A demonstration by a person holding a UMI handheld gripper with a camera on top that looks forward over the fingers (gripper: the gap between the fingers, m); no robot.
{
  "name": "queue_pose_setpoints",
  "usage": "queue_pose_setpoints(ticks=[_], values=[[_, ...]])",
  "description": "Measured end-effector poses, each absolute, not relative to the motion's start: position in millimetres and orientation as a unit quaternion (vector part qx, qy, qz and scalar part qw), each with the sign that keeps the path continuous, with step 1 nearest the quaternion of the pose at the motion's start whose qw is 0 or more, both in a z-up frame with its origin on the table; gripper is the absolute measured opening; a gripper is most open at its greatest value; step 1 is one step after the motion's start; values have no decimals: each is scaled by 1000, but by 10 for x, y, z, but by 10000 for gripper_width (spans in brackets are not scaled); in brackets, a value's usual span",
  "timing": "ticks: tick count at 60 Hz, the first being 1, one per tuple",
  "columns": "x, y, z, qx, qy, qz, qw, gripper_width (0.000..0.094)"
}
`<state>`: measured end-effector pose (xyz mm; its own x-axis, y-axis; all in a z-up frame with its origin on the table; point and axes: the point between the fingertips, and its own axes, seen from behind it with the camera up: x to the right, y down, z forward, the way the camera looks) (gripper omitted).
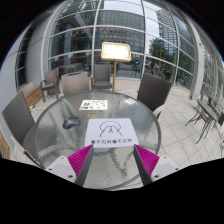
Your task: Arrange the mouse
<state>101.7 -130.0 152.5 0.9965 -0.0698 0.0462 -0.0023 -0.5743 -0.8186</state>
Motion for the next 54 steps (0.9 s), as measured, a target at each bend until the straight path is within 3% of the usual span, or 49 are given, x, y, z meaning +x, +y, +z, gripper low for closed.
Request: queue_pose_setpoints(ticks=[4, 5, 12, 21, 35, 54], values=[[856, -1415, 1317, -900, 9, -26, 435, 807], [712, -1334, 1112, -902, 8, -24, 432, 807], [104, -1271, 557, -919, -8, 11, 395, 807], [-559, -834, 119, -930, -29, 39, 364, 815], [-1271, 242, -124, -933, -40, 39, 357, 820], [-1526, 1500, -196, -930, -35, 25, 365, 808]])
